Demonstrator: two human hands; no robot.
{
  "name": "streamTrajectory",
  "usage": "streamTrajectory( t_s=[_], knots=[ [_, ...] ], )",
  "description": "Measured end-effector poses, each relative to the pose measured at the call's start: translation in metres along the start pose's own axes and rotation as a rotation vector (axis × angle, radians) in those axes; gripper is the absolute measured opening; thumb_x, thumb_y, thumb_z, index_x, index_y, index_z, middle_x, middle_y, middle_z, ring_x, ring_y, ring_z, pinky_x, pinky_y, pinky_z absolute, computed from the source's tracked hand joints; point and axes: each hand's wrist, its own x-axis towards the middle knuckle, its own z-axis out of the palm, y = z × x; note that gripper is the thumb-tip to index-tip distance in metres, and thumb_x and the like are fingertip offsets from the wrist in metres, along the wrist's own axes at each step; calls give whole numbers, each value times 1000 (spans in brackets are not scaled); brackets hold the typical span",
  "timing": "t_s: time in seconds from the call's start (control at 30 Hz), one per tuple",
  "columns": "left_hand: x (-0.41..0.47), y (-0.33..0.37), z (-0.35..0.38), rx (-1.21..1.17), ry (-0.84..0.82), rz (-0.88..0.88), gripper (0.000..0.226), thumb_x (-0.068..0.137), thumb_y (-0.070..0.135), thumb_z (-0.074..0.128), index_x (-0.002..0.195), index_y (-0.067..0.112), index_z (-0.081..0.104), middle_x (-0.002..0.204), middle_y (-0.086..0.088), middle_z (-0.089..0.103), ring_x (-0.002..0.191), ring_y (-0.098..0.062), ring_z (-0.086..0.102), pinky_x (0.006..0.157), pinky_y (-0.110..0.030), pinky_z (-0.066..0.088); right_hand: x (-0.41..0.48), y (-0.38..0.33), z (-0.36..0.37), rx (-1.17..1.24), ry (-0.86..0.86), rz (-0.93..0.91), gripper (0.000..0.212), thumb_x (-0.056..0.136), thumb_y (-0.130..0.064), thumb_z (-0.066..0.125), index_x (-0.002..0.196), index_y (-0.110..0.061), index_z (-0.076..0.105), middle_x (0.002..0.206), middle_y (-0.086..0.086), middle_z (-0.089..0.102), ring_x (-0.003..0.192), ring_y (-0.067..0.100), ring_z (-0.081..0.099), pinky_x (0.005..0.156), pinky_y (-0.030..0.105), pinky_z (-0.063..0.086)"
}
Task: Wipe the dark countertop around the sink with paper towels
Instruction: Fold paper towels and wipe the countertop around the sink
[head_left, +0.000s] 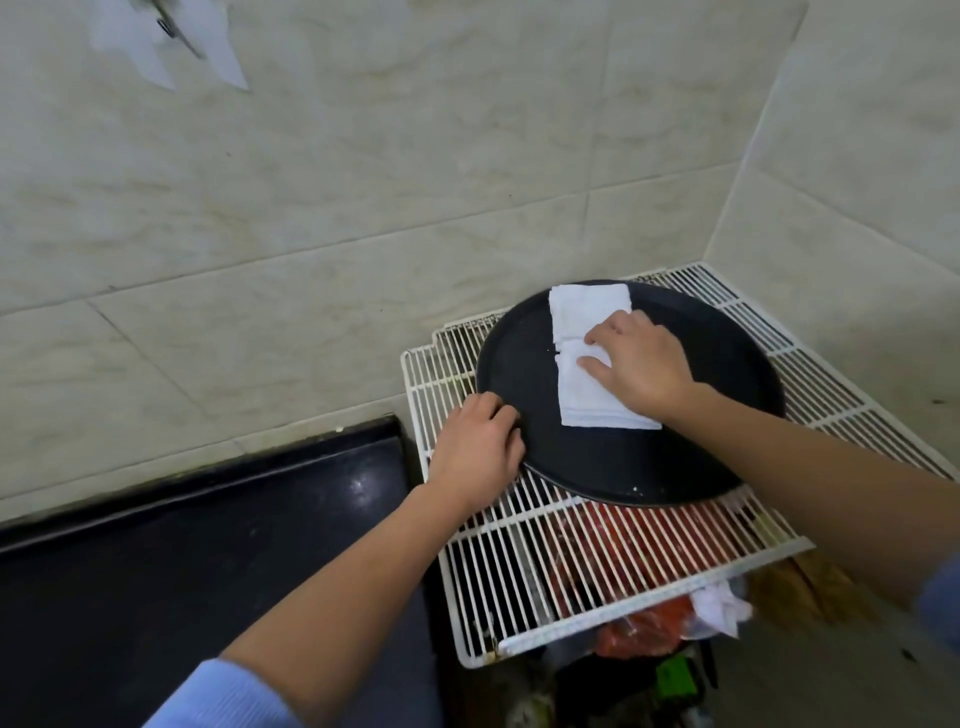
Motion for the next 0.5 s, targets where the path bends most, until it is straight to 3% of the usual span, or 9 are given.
streamTrajectory(
  t_s=[0.27,0.5],
  knots=[
    [-16,-6,-3,-17,42,34,26,92,24,49,109,11,63,111,-6,56,103,-22,51,90,-38,45,-13,-18,13,-34,-54,14,47,96,-49,39,130,-20,51,135,8,48,121,30,43,92,44,40],
    [-87,-63,-57,45,37,-93,24,87,22,55,107,10,62,103,-8,58,93,-28,56,74,-39,47,-11,-99,-28,80,144,-117,39,94,-37,50,124,-14,58,125,10,56,116,31,47,89,45,44]
  ],
)
